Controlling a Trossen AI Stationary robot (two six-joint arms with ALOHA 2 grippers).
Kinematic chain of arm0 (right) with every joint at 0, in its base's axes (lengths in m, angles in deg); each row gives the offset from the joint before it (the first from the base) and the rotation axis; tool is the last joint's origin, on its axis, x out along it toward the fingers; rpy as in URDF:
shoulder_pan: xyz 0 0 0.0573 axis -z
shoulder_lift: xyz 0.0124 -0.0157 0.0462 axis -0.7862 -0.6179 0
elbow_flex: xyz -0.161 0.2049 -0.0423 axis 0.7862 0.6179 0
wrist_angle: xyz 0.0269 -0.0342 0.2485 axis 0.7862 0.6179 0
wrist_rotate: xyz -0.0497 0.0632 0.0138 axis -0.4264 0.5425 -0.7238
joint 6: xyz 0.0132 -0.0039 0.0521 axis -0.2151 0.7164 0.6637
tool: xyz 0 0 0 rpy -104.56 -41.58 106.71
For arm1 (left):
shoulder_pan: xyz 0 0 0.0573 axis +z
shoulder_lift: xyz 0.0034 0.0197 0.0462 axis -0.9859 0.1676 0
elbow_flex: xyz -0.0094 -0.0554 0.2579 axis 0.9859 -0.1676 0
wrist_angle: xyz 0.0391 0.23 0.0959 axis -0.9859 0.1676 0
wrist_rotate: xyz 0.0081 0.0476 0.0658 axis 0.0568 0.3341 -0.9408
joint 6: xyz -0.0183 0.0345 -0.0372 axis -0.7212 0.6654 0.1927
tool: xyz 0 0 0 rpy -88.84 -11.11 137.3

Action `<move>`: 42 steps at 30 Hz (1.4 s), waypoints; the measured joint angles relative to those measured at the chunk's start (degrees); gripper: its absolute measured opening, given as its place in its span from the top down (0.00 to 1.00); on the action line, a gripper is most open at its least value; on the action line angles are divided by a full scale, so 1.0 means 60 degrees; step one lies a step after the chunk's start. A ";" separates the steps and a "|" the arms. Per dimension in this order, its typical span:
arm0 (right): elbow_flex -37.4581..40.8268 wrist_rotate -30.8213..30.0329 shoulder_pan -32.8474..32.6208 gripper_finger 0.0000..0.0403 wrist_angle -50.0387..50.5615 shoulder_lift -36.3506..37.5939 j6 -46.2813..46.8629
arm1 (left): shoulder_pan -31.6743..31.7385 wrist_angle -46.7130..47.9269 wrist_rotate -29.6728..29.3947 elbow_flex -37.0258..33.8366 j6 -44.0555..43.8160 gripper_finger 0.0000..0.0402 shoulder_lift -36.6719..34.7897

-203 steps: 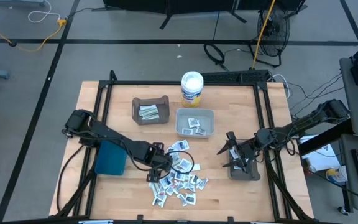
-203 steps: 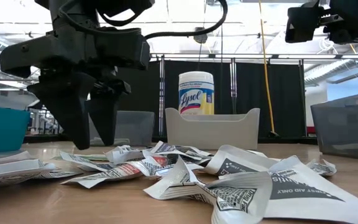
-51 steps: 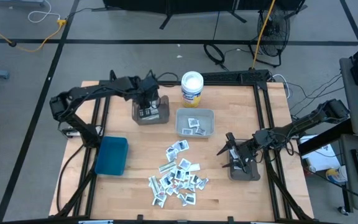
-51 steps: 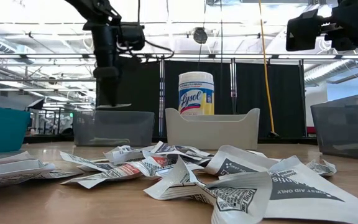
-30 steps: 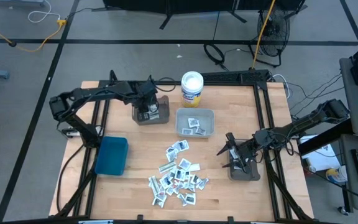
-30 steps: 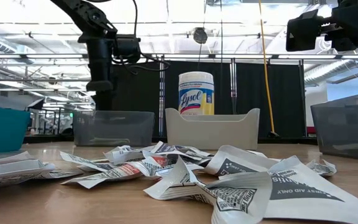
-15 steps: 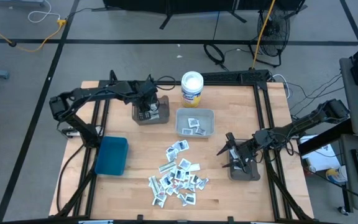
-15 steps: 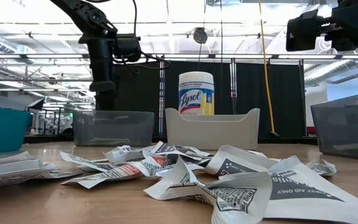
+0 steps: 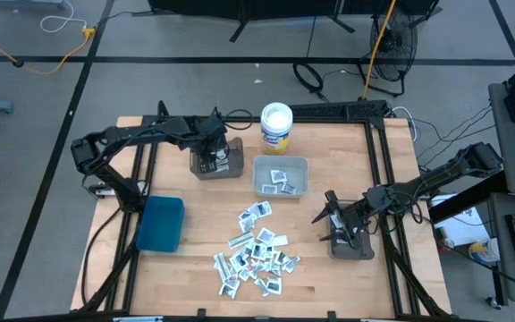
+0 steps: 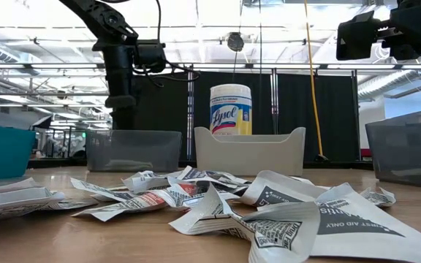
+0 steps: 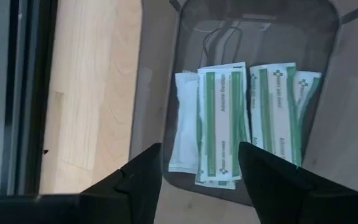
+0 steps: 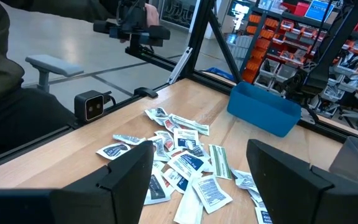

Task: Pick & Place First Aid Supplies
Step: Put the blue alcohol pad into the bottom black bin

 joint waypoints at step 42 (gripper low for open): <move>0.0000 -0.0033 -0.0002 0.37 -0.0106 -0.0015 0.0176 | -0.8522 -0.2293 -0.1106 -0.1659 -0.5978 0.65 -0.4510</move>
